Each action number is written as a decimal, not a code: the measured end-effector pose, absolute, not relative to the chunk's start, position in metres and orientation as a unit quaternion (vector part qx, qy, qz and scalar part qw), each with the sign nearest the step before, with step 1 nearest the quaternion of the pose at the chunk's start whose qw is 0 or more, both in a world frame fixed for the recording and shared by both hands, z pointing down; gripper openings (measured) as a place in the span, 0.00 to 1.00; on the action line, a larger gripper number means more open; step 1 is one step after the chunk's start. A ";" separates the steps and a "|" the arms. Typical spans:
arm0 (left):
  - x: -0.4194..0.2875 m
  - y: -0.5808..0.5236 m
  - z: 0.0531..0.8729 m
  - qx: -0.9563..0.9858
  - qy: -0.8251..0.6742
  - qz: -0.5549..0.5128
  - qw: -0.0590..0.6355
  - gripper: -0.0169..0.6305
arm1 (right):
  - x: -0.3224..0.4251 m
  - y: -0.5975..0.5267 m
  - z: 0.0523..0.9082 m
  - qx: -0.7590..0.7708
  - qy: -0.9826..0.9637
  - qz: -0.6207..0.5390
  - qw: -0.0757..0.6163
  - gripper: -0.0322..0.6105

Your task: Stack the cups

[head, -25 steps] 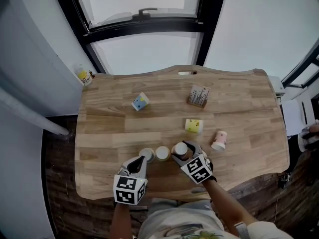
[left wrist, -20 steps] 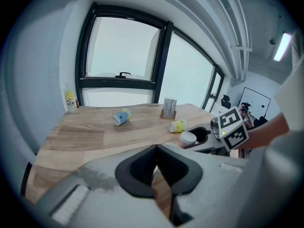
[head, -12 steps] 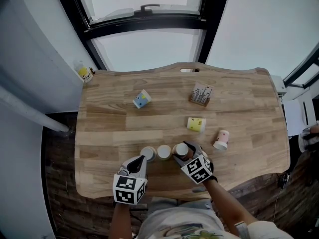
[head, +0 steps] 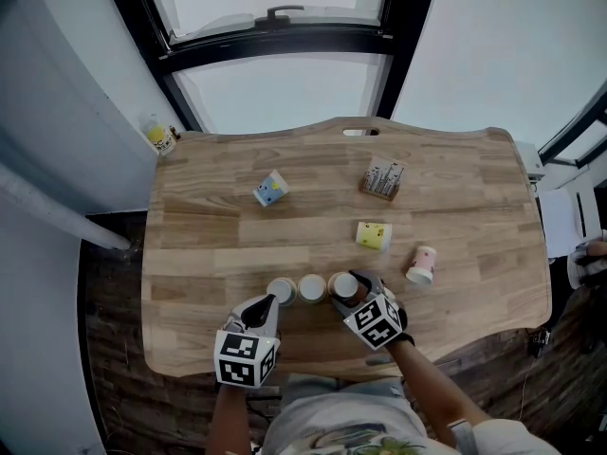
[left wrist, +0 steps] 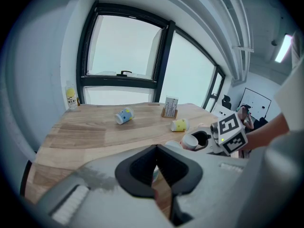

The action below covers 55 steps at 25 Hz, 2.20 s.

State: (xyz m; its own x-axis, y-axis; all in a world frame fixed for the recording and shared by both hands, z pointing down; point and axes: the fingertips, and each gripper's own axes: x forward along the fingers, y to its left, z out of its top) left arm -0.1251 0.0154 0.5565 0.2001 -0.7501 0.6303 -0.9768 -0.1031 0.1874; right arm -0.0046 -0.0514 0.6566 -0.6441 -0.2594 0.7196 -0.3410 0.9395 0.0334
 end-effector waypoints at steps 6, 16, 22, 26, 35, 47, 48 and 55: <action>-0.127 0.015 0.556 0.716 -0.603 0.194 0.293 0.04 | -0.006 -0.050 0.659 0.162 -0.904 0.053 0.392 0.52; -0.126 0.016 0.555 0.716 -0.604 0.196 0.290 0.04 | -0.006 -0.049 0.653 0.171 -0.906 0.082 0.378 0.63; -0.125 0.013 0.550 0.719 -0.603 0.197 0.283 0.04 | -0.004 -0.048 0.620 0.191 -0.916 0.096 0.338 0.63; -0.125 0.009 0.542 0.725 -0.600 0.196 0.273 0.04 | 0.004 -0.049 0.596 0.208 -0.919 0.101 0.318 0.63; -0.123 -0.009 0.524 0.729 -0.607 0.195 0.246 0.04 | 0.052 -0.073 0.563 0.285 -0.901 0.141 0.296 0.63; -0.111 -0.029 0.509 0.728 -0.607 0.232 0.218 0.11 | 0.142 -0.114 0.577 0.363 -0.843 0.242 0.316 0.63; -0.111 -0.032 0.507 0.728 -0.607 0.237 0.216 0.15 | 0.147 -0.117 0.577 0.365 -0.840 0.247 0.316 0.63; -0.107 -0.054 0.497 0.722 -0.601 0.277 0.201 0.32 | 0.175 -0.137 0.585 0.369 -0.824 0.280 0.326 0.64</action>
State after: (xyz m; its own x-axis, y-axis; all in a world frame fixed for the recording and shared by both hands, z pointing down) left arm -0.1067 -0.0538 0.4972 0.1244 -0.7565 0.6421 -0.9795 -0.1970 -0.0423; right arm 0.1750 -0.1374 0.5852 -0.5146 -0.4260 0.7441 -0.7909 0.5709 -0.2201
